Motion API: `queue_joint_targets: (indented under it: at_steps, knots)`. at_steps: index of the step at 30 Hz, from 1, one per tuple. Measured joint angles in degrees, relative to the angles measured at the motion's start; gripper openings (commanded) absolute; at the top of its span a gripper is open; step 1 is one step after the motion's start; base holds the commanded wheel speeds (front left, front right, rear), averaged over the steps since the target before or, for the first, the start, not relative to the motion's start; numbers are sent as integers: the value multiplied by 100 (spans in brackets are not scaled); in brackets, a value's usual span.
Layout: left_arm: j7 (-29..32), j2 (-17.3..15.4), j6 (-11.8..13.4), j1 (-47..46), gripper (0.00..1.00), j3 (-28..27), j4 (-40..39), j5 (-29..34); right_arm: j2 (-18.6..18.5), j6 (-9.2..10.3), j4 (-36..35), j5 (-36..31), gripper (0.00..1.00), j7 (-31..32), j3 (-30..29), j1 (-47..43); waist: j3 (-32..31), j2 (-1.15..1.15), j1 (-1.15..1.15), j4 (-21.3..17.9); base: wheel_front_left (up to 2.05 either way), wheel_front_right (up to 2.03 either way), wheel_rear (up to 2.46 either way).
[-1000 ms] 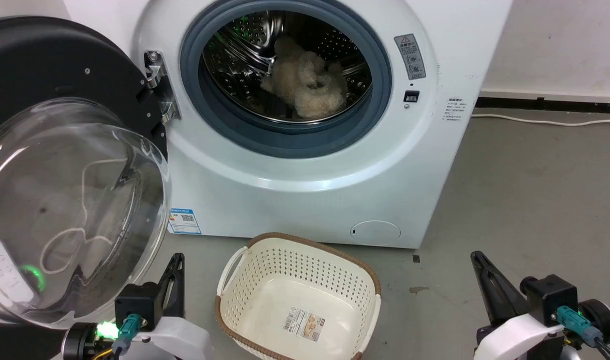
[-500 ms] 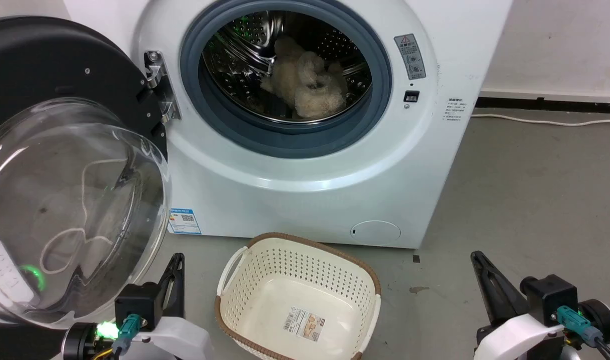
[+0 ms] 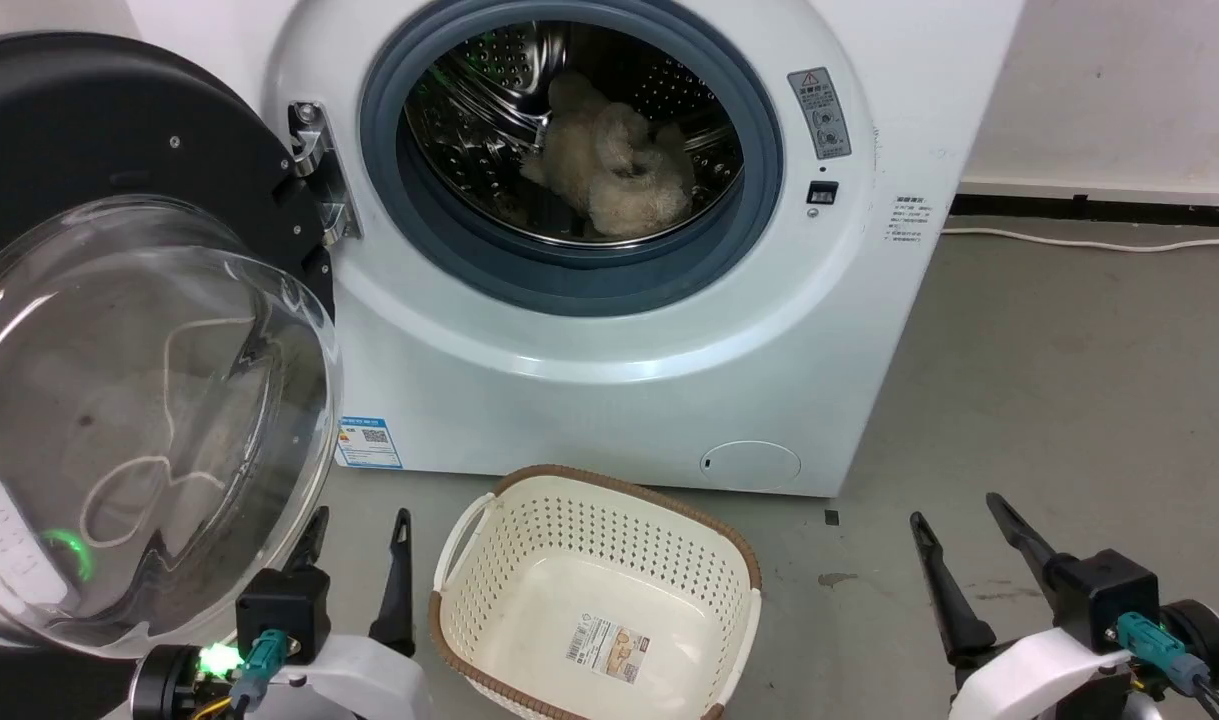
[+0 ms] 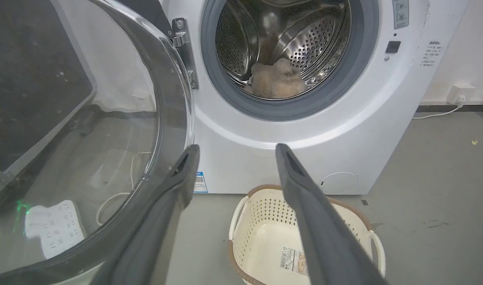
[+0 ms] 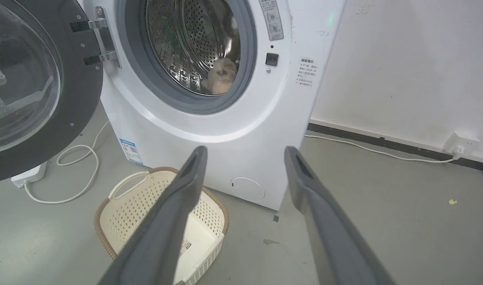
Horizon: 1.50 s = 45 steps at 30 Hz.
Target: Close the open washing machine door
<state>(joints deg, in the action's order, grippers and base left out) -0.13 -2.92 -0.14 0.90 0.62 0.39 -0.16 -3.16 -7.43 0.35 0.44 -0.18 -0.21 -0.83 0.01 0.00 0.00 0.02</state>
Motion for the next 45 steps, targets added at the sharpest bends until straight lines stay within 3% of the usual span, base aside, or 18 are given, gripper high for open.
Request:
queue_joint_targets:
  at_steps: [15,28,45]
  knots:
    - [-190,-2,4,-2,100,121,3,0,0,0,7,12,100,-185,-55,-1,-4,0,0,188,0,0,0]
    - [-347,-19,22,-2,100,244,-10,-2,-1,0,78,15,100,-332,-18,-12,-70,0,0,682,0,0,0]
    - [-548,-23,223,36,100,289,-253,-3,-78,0,255,75,100,-546,378,111,-22,0,0,1176,0,0,0]
